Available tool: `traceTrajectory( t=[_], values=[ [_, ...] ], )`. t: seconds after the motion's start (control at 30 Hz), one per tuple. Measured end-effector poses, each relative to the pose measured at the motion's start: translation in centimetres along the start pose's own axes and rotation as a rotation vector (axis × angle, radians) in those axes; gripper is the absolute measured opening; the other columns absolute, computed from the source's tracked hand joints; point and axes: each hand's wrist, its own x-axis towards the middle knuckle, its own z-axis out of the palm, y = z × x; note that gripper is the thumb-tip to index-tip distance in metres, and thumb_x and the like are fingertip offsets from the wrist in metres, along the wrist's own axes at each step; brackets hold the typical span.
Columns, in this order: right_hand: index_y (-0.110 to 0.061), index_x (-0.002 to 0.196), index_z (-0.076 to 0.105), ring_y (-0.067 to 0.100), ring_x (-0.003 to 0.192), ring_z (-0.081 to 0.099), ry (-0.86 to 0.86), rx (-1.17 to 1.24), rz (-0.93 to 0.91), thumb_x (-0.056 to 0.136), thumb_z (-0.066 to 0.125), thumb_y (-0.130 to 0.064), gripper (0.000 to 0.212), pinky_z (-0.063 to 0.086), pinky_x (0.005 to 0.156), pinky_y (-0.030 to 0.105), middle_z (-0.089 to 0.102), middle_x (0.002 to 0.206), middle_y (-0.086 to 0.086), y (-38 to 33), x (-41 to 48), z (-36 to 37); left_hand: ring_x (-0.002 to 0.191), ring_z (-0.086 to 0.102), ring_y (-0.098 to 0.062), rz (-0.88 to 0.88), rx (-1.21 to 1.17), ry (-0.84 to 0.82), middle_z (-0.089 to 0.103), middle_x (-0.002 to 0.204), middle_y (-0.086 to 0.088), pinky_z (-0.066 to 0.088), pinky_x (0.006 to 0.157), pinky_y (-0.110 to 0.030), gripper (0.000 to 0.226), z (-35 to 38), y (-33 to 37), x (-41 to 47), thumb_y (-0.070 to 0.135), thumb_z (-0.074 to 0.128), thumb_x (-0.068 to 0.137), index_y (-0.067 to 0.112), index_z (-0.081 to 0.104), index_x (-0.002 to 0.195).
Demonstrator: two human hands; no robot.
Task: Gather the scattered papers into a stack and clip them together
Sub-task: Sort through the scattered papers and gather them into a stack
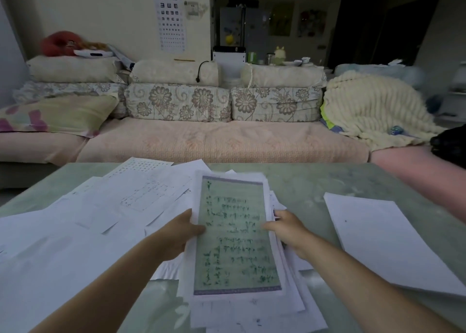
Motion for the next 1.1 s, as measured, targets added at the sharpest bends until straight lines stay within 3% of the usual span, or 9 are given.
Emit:
traceTrajectory(
  t=[0.13,0.27,0.4,0.47,0.53,0.7,0.77,0.9,1.1],
  values=[
    [-0.017,0.127,0.059,0.018,0.11,0.063,-0.015,-0.006,-0.008,0.07,0.083,-0.036,0.065,0.05,0.1,0.036,0.067,0.121,-0.001,-0.2,-0.5,-1.4,0.104,0.068,-0.033,0.093,-0.135,-0.06,0.069,0.117,-0.013,0.056,0.086,-0.049,0.027,1.4,1.2,-1.3,0.002,0.05,0.098,0.013,0.056,0.122],
    [-0.009,0.11,0.07,0.022,0.102,0.067,0.06,-0.037,-0.001,0.077,0.082,-0.015,0.035,0.051,0.099,0.037,0.072,0.109,0.001,-0.2,-1.3,-3.8,0.099,0.069,-0.027,0.111,-0.017,-0.03,0.069,0.114,-0.014,0.058,0.081,-0.041,0.021,3.7,2.1,-1.8,0.013,0.05,0.1,0.009,0.058,0.119],
    [-0.003,0.117,0.061,0.028,0.097,0.061,0.269,-0.203,0.08,0.084,0.071,-0.001,0.034,0.052,0.085,0.033,0.065,0.111,0.011,1.4,-1.4,-7.0,0.09,0.064,-0.016,0.223,0.663,0.166,0.068,0.109,-0.003,0.05,0.072,-0.024,0.025,4.0,1.2,-0.8,0.019,0.052,0.096,0.017,0.055,0.121],
    [0.001,0.117,0.061,0.031,0.097,0.062,0.316,-0.284,0.133,0.083,0.07,-0.001,0.035,0.055,0.088,0.04,0.066,0.112,0.017,2.3,-1.4,-8.5,0.108,0.058,-0.014,0.335,1.079,0.208,0.063,0.123,0.005,0.048,0.087,-0.025,0.032,3.7,0.3,-0.4,0.024,0.055,0.095,0.025,0.052,0.127],
    [0.002,0.116,0.062,0.032,0.098,0.064,0.265,-0.282,0.199,0.082,0.073,-0.001,0.036,0.055,0.089,0.04,0.067,0.111,0.018,3.0,-1.5,-9.6,0.127,0.045,-0.016,0.301,1.198,0.191,0.051,0.139,0.006,0.041,0.103,-0.033,0.051,3.5,-0.2,0.0,0.039,0.063,0.089,0.029,0.047,0.136],
    [-0.005,0.109,0.066,0.029,0.096,0.066,0.119,-0.268,0.24,0.083,0.074,-0.003,0.027,0.054,0.092,0.04,0.071,0.103,0.011,4.1,-1.9,-9.2,0.149,-0.002,-0.018,0.125,1.31,-0.081,0.002,0.163,0.008,0.011,0.12,-0.047,0.107,3.2,-1.2,1.4,0.075,0.067,0.066,0.034,0.019,0.152],
    [-0.006,0.108,0.062,0.026,0.092,0.063,0.18,-0.289,0.205,0.084,0.071,-0.003,0.026,0.052,0.077,0.032,0.066,0.1,0.009,4.5,-1.8,-8.4,0.149,0.001,-0.016,0.106,1.258,-0.087,0.005,0.162,0.008,0.011,0.121,-0.045,0.113,3.4,-1.5,1.9,0.081,0.065,0.06,0.035,0.02,0.152],
    [-0.007,0.104,0.058,0.02,0.078,0.057,0.302,-0.268,0.108,0.09,0.061,-0.005,0.015,0.044,0.061,0.027,0.062,0.098,0.01,3.8,-1.3,-8.1,0.142,0.025,-0.02,0.163,1.013,0.103,0.03,0.155,0.001,0.027,0.115,-0.036,0.082,4.5,-1.4,3.0,0.042,0.074,0.08,0.03,0.031,0.148],
    [-0.013,0.102,0.066,0.023,0.093,0.067,0.162,0.052,-0.017,0.091,0.065,-0.004,0.015,0.053,0.088,0.038,0.072,0.106,0.007,1.8,-0.6,-8.7,0.134,0.038,-0.03,0.008,0.943,0.142,0.034,0.148,-0.011,0.039,0.108,-0.041,0.09,4.9,-1.4,3.5,0.039,0.072,0.079,0.027,0.02,0.151]
  ],
)
